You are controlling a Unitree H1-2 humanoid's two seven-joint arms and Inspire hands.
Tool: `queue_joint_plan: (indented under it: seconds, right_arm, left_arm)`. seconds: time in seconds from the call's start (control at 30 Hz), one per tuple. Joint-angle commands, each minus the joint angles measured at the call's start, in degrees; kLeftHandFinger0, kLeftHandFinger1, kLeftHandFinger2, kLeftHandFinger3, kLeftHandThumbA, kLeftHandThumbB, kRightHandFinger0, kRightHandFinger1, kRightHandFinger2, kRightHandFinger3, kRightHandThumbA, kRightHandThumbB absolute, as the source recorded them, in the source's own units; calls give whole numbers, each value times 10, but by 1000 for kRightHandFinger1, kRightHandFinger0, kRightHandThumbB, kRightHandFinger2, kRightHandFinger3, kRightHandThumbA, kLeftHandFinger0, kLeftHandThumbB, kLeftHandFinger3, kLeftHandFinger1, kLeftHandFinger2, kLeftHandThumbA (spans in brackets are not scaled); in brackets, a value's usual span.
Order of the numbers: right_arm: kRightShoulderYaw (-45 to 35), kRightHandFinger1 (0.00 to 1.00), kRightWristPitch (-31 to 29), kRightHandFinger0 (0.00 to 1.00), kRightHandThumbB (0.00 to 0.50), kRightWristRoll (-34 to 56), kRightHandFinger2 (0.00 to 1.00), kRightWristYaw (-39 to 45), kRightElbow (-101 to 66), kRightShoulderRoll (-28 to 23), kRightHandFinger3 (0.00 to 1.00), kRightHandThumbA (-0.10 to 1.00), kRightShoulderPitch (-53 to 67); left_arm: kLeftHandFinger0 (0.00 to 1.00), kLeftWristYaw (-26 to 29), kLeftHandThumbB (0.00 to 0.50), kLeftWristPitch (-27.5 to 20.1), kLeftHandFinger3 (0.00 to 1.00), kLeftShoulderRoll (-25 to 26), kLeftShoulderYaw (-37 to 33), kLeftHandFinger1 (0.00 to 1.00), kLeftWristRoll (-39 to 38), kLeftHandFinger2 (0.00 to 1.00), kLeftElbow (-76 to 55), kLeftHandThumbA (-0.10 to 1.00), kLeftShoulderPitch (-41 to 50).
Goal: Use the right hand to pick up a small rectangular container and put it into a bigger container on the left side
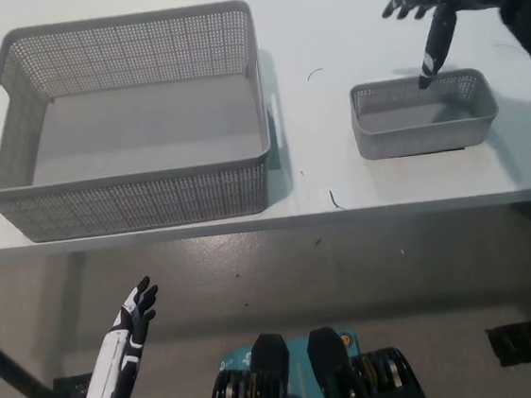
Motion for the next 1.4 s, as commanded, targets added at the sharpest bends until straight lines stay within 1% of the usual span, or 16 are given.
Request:
queue_joint_plan:
  seconds: [0.0, 0.03, 0.17, 0.2, 0.27, 0.37, 0.63, 0.67, 0.73, 0.9, 0.97, 1.07, 1.17, 1.27, 1.3, 1.37]
  right_arm:
    - [12, 1000, -51, 1000, 316, -38, 1000, 36, 71, 21, 1000, 1000, -125]
    - [11, 1000, -46, 1000, 344, -38, 1000, 26, 79, 26, 1000, 1000, -124]
    - [-7, 1000, -37, 1000, 331, -24, 1000, 27, 113, 47, 1000, 1000, -117]
    - [-10, 1000, -42, 1000, 304, -22, 1000, 26, 117, 46, 1000, 1000, -116]
    - [-13, 1000, -38, 1000, 317, -25, 1000, 19, 123, 53, 1000, 1000, -107]
    - [11, 1000, -33, 1000, 380, -56, 1000, -7, 123, 61, 1000, 1000, -101]
    - [18, 1000, -54, 1000, 312, -71, 1000, -18, 130, 63, 1000, 1000, -81]
    - [18, 1000, -35, 1000, 349, -74, 1000, -28, 134, 66, 1000, 1000, -76]
    - [10, 1000, -24, 1000, 368, -70, 1000, -29, 138, 67, 1000, 1000, -69]
    - [-21, 1000, -12, 1000, 355, -50, 1000, -39, 141, 65, 1000, 1000, -51]
    - [-14, 1000, -29, 1000, 356, -66, 1000, -52, 141, 67, 1000, 1000, -42]
    - [-1, 1000, -40, 1000, 407, -82, 1000, -72, 141, 66, 1000, 1000, -30]
    - [-15, 1000, -32, 1000, 378, -70, 1000, -70, 144, 66, 1000, 1000, -20]
    - [-18, 1000, -38, 1000, 406, -72, 1000, -100, 143, 65, 1000, 1000, -2]
    - [-22, 1000, -36, 1000, 379, -67, 1000, -92, 144, 66, 1000, 1000, 5]
    - [-26, 1000, -35, 1000, 388, -64, 1000, -95, 145, 66, 1000, 1000, 12]
  left_arm:
    - [1000, -12, 212, -35, 1000, 15, -13, 1000, 19, 1000, -16, 1000, -4]
    - [1000, -11, 213, -34, 1000, 14, -15, 1000, 23, 1000, -17, 1000, -3]
    - [1000, -12, 220, -33, 1000, 17, -20, 1000, 25, 1000, -18, 1000, -6]
    - [1000, -12, 214, -33, 1000, 17, -21, 1000, 26, 1000, -16, 1000, -9]
    - [1000, -13, 209, -34, 1000, 18, -21, 1000, 28, 1000, -18, 1000, -6]
    - [1000, -14, 228, -33, 1000, 18, -18, 1000, 25, 1000, -18, 1000, -7]
    - [1000, -13, 225, -37, 1000, 19, -20, 1000, 26, 1000, -14, 1000, -7]
    - [1000, -12, 233, -36, 1000, 18, -20, 1000, 26, 1000, -15, 1000, -6]
    - [1000, -11, 237, -34, 1000, 17, -19, 1000, 25, 1000, -15, 1000, -6]
    - [1000, -11, 233, -35, 1000, 16, -20, 1000, 26, 1000, -16, 1000, -5]
    - [1000, -11, 233, -33, 1000, 17, -20, 1000, 27, 1000, -20, 1000, -3]
    - [1000, -13, 214, -34, 1000, 19, -19, 1000, 25, 1000, -20, 1000, -11]
    - [1000, -14, 209, -33, 1000, 20, -19, 1000, 27, 1000, -21, 1000, -13]
    - [1000, -15, 200, -32, 1000, 20, -21, 1000, 29, 1000, -24, 1000, -10]
    - [1000, -15, 192, -33, 1000, 20, -21, 1000, 28, 1000, -25, 1000, -10]
    - [1000, -14, 195, -34, 1000, 19, -21, 1000, 30, 1000, -25, 1000, -10]
